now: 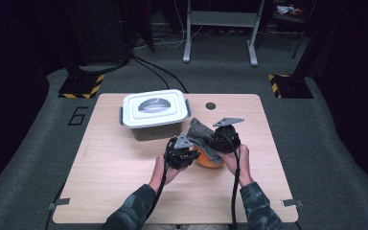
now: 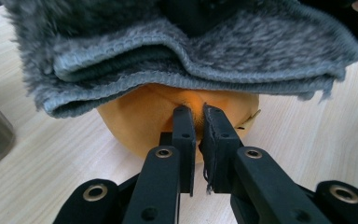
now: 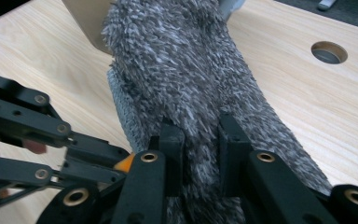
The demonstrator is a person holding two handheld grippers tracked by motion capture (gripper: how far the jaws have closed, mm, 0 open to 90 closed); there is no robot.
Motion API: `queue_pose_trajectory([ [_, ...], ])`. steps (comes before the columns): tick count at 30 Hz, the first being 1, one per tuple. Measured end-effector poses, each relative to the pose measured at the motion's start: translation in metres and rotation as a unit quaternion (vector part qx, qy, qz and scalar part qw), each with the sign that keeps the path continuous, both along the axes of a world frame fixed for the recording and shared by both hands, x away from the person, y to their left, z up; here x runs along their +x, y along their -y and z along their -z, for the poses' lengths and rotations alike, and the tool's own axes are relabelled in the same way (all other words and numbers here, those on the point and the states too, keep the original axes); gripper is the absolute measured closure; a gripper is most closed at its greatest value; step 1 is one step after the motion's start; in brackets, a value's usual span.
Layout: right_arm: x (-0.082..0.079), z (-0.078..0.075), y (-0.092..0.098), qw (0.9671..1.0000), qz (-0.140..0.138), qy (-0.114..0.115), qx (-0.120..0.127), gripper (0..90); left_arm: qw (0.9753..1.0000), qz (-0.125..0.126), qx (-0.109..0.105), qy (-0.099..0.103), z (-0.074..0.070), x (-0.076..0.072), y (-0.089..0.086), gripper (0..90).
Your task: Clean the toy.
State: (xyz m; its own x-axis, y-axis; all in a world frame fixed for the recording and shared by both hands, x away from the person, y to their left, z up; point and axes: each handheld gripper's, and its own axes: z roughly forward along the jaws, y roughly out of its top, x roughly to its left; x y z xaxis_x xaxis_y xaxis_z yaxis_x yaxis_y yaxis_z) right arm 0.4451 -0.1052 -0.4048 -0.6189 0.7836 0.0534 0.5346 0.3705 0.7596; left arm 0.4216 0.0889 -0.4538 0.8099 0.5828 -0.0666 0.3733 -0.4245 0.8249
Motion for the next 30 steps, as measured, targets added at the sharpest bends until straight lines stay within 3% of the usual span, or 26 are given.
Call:
queue_pose_trajectory([
  [10, -0.003, 0.003, 0.009, 0.9998, 0.016, 0.009, -0.007, 75.1, 1.0, -0.002, -0.007, -0.006, 0.001, -0.001, 0.001, 84.1],
  [19, -0.004, 0.007, 0.028, 0.9989, 0.046, -0.002, 0.008, 74.7, 0.9999, -0.003, -0.012, -0.01, 0.003, -0.002, 0.001, 83.9],
  [30, -0.004, 0.019, 0.058, 0.9964, 0.083, -0.014, 0.007, 74.2, 0.9998, -0.006, -0.011, -0.015, 0.005, -0.001, -0.001, 83.2],
])
